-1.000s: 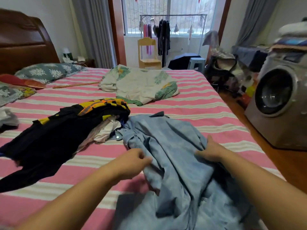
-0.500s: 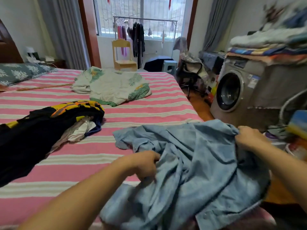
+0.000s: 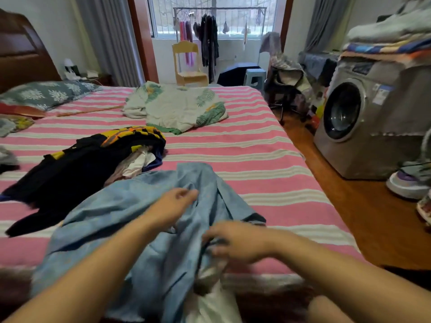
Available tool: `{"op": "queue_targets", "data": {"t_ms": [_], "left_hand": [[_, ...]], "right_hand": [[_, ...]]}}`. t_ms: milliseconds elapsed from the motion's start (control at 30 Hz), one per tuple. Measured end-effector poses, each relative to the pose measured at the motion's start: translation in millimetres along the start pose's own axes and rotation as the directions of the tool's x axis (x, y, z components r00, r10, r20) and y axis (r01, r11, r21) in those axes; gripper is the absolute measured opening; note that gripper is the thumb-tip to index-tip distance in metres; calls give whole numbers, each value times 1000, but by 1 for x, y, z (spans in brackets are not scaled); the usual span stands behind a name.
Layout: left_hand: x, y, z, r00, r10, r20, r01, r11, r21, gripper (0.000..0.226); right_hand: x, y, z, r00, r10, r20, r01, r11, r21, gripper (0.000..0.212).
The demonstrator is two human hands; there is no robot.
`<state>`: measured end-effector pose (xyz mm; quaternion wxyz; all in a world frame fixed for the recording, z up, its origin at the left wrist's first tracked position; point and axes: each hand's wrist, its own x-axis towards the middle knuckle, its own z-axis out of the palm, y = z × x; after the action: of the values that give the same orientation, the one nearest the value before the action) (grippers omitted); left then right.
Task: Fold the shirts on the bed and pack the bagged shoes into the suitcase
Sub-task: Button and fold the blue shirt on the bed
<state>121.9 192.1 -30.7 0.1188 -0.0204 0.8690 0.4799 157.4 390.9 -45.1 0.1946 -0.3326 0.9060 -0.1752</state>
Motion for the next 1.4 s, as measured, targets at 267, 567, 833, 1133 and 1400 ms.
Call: {"op": "queue_targets", "data": {"t_ms": [267, 567, 833, 1133, 1400], "left_hand": [[11, -77, 94, 954, -104, 281, -187, 526, 830, 101], [-12, -24, 51, 973, -59, 225, -111, 731, 673, 36], [-28, 166, -74, 859, 437, -267, -408, 899, 160, 22], [-173, 253, -265, 719, 622, -311, -625, 774, 101, 36], [-230, 254, -345, 564, 627, -537, -586, 762, 274, 41]], "right_hand": [[-7, 116, -12, 890, 432, -146, -438, 899, -9, 61], [75, 65, -40, 722, 665, -191, -327, 572, 752, 54], [2, -85, -214, 936, 205, -285, 196, 369, 909, 26], [3, -157, -211, 972, -72, -222, 160, 898, 409, 57], [16, -160, -301, 574, 468, -672, 101, 774, 626, 20]]}}
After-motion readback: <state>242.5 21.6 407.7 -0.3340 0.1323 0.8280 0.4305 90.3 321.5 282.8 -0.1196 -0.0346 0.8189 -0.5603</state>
